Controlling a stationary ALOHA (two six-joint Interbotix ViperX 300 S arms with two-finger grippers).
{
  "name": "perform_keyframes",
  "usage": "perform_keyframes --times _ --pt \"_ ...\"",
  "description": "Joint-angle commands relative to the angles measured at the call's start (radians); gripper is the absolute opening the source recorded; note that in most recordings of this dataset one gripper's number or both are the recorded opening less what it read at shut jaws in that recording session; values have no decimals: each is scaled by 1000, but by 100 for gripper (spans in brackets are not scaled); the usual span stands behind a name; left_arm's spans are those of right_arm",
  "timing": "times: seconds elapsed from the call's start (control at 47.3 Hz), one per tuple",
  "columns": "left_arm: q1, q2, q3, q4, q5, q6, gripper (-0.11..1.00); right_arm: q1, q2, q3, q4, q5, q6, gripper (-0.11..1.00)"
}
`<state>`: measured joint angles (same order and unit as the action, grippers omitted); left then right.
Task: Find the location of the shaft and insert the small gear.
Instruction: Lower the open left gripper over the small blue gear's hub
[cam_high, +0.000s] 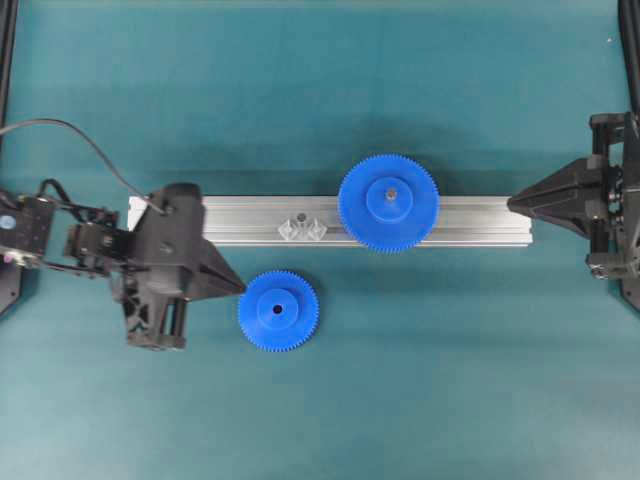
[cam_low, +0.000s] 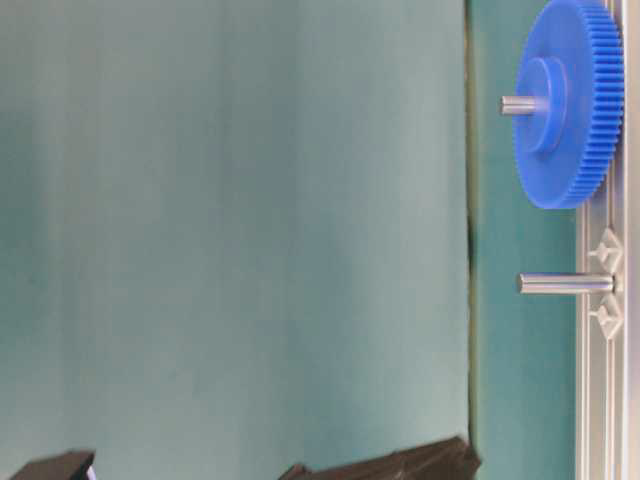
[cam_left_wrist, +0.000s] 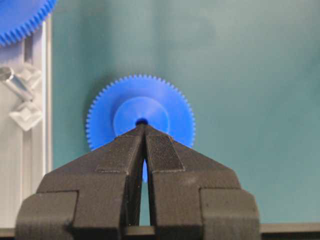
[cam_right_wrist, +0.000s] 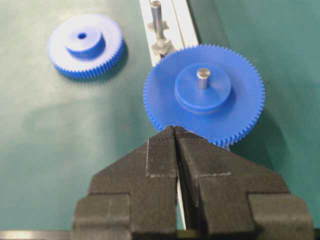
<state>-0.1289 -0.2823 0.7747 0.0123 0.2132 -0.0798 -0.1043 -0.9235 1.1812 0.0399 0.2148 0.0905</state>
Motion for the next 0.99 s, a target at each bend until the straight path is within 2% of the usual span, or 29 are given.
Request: perform_keyframes --times 0.0,0.254,0.508,0.973 --pt "-3 20 -41 2 9 -6 3 -5 9 -9 0 -5 12 4" --pt "-3 107 -120 2 112 -87 3 -5 9 -3 -2 -5 12 4" --pt "-5 160 -172 3 153 -89 3 -5 8 2 -2 -3 12 4" --pt "-5 318 -379 3 423 -78 3 -5 -2 11 -2 -5 12 4"
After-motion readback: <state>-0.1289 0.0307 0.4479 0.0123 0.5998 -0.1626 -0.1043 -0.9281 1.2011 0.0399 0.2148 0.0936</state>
